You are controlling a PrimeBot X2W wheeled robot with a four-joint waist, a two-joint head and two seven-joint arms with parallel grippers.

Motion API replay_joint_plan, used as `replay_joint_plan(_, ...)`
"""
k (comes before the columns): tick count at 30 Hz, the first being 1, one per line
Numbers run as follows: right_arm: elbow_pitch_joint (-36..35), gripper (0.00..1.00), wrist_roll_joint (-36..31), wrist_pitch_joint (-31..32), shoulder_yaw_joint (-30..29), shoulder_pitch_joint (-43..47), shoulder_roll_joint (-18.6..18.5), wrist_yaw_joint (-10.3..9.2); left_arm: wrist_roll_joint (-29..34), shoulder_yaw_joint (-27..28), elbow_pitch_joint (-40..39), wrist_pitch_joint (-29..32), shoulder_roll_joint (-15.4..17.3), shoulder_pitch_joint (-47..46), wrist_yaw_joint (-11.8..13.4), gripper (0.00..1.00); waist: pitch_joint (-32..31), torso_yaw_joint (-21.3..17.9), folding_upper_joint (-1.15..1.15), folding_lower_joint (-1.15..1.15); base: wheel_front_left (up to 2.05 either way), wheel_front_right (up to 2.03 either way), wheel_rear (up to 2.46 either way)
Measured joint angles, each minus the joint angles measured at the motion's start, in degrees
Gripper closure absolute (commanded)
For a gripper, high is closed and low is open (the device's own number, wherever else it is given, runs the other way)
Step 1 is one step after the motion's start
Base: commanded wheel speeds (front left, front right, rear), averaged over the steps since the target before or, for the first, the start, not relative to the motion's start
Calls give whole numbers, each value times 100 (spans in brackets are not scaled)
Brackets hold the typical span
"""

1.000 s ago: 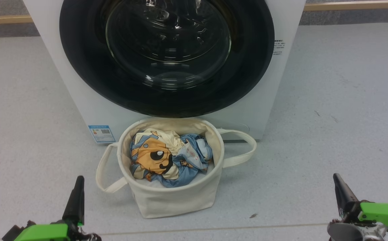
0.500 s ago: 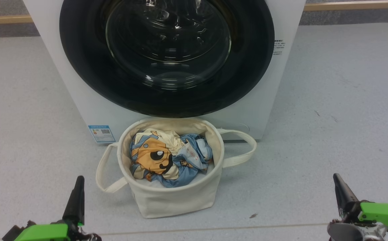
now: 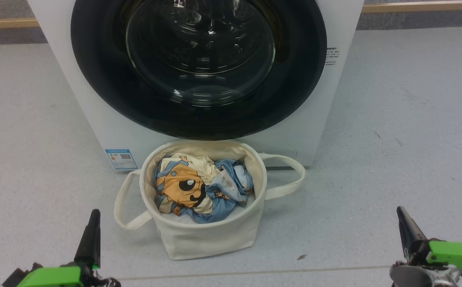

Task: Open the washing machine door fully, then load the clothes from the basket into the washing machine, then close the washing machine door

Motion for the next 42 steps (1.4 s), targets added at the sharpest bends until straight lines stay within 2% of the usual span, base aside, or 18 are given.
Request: replay_joint_plan(42,1,100,0,0,-2,0,0,0,1,14,0,1,-3,0,0,100,0,0,0,0,0,0,0)
